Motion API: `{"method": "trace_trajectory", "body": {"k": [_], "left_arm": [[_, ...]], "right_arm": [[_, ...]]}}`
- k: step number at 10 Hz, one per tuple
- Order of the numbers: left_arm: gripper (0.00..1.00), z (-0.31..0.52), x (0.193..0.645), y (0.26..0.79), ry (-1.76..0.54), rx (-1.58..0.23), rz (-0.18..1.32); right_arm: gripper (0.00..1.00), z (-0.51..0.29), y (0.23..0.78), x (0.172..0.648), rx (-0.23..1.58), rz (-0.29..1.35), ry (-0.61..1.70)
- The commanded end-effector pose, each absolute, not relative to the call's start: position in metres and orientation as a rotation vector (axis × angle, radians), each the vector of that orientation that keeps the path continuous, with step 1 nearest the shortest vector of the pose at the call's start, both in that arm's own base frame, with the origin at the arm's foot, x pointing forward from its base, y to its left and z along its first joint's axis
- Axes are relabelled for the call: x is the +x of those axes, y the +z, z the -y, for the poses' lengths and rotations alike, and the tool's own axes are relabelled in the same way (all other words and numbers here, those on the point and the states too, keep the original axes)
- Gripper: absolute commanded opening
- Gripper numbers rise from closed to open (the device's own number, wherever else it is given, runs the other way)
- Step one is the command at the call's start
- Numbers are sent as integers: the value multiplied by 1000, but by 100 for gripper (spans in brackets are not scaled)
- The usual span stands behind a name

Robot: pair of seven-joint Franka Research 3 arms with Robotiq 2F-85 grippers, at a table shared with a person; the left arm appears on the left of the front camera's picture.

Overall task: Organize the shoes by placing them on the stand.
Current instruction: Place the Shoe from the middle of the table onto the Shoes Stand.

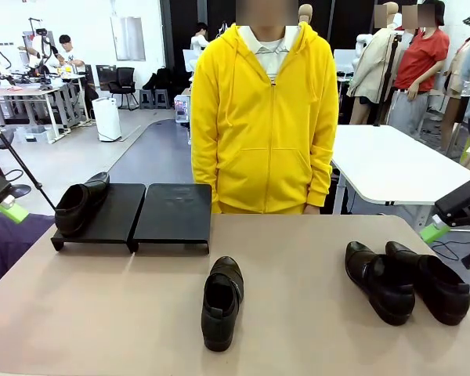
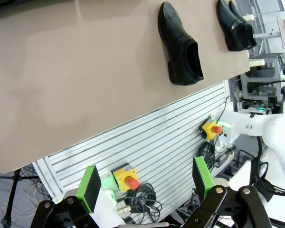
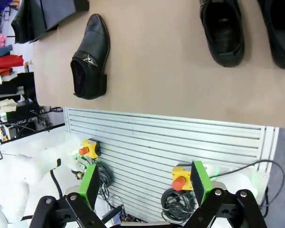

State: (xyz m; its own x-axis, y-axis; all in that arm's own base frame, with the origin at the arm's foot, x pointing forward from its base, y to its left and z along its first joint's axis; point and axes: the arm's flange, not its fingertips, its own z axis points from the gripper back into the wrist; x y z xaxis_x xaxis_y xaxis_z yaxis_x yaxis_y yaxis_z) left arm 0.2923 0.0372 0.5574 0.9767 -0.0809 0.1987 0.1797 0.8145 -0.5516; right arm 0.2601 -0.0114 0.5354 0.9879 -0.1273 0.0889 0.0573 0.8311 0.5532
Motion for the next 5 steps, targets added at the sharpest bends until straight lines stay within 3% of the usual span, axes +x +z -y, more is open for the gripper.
{"method": "trace_trajectory", "body": {"k": [1, 3, 5], "left_arm": [[100, -37, 292, 557, -140, -604, 169], [100, 66, 317, 566, -35, -376, 58], [100, 157, 344, 556, -103, -249, 20]], "right_arm": [[100, 10, 540, 262, 609, 129, -68], [100, 10, 540, 262, 609, 129, -68], [100, 10, 540, 262, 609, 129, -68]]}}
